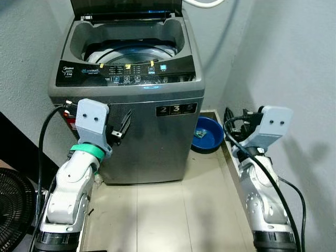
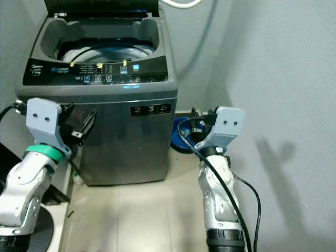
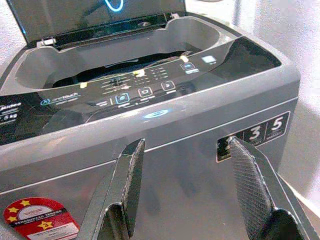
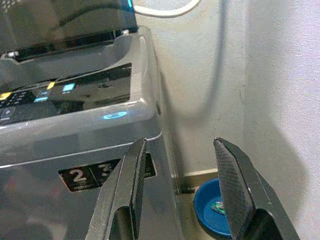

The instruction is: Clothes washing

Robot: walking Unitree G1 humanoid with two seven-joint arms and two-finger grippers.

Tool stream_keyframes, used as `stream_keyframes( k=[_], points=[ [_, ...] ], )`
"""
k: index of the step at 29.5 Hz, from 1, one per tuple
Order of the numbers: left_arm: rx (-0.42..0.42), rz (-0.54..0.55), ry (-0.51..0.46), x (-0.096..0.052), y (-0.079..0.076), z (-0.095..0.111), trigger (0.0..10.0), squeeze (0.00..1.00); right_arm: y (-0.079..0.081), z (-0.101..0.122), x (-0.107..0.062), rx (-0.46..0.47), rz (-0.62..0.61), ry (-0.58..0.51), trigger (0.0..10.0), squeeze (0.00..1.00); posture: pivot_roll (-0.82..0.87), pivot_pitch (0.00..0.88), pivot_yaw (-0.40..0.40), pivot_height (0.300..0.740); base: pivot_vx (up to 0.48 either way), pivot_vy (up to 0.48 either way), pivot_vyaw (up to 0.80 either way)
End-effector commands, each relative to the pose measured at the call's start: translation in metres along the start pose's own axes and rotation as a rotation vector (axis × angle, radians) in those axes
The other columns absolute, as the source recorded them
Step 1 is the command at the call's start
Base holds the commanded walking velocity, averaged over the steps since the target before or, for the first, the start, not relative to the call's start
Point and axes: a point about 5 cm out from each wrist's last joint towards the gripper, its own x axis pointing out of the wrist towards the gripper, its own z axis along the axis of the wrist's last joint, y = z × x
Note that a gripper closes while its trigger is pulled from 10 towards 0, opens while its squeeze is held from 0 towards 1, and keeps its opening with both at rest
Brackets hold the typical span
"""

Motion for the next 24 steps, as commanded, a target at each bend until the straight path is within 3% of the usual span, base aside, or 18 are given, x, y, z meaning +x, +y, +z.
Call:
stream_keyframes(
  k=[1,4,24],
  points=[
    [-0.001,0.01,0.018,-0.0009,-0.0008,-0.006,10.0,0.0,-0.0035,-0.0031,0.0007,-0.008,0.0,0.017,10.0,0.0,-0.01,0.0,0.041,0.74,0.0,0.0,0.0],
    [-0.003,0.009,0.014,0.0004,-0.0025,-0.0061,10.0,0.0,-0.0046,-0.0021,0.0017,-0.039,0.005,0.009,10.0,0.0,-0.01,0.0,0.038,0.74,0.0,0.0,0.0],
    [-0.002,-0.006,0.007,0.0021,-0.0107,-0.0095,10.0,0.0,-0.0036,-0.0037,0.0053,-0.06,0.01,-0.005,10.0,0.0,0.0,0.0,0.032,0.74,0.0,0.0,0.79]
  ],
)
